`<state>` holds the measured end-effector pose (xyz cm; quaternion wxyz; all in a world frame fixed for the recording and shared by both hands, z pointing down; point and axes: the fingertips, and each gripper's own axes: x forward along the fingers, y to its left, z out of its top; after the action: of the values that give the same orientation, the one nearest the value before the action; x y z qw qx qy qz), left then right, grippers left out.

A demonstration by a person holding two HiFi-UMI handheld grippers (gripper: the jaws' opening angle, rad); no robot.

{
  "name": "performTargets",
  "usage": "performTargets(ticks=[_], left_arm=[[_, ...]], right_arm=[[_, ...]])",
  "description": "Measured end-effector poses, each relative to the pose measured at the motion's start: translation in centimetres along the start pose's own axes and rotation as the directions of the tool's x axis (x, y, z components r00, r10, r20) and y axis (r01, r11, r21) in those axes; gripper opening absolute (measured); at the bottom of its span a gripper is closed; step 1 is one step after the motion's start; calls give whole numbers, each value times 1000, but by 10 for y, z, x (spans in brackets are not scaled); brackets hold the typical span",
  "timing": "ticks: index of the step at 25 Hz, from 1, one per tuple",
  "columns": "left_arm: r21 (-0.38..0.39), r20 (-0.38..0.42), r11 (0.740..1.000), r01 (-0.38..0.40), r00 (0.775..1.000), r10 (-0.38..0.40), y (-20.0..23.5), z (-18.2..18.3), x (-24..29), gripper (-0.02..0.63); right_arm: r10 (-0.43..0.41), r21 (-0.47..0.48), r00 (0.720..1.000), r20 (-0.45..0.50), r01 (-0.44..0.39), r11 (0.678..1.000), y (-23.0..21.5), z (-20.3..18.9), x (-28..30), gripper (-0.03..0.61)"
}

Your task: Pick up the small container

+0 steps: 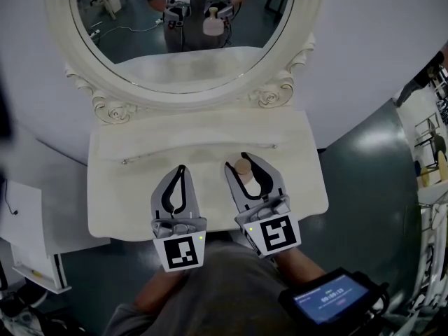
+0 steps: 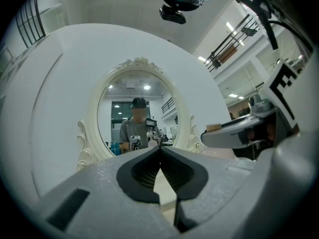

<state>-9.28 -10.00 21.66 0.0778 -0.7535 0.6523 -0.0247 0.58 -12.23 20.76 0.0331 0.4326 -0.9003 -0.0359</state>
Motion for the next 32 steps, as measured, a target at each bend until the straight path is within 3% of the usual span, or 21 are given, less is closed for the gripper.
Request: performTargets(ticks=[32], left_arm=[[-3, 0, 1000, 11, 1000, -11, 2, -2, 2, 11]], right_arm=[[16, 11, 1000, 6, -16, 1000, 6, -1, 5, 140]])
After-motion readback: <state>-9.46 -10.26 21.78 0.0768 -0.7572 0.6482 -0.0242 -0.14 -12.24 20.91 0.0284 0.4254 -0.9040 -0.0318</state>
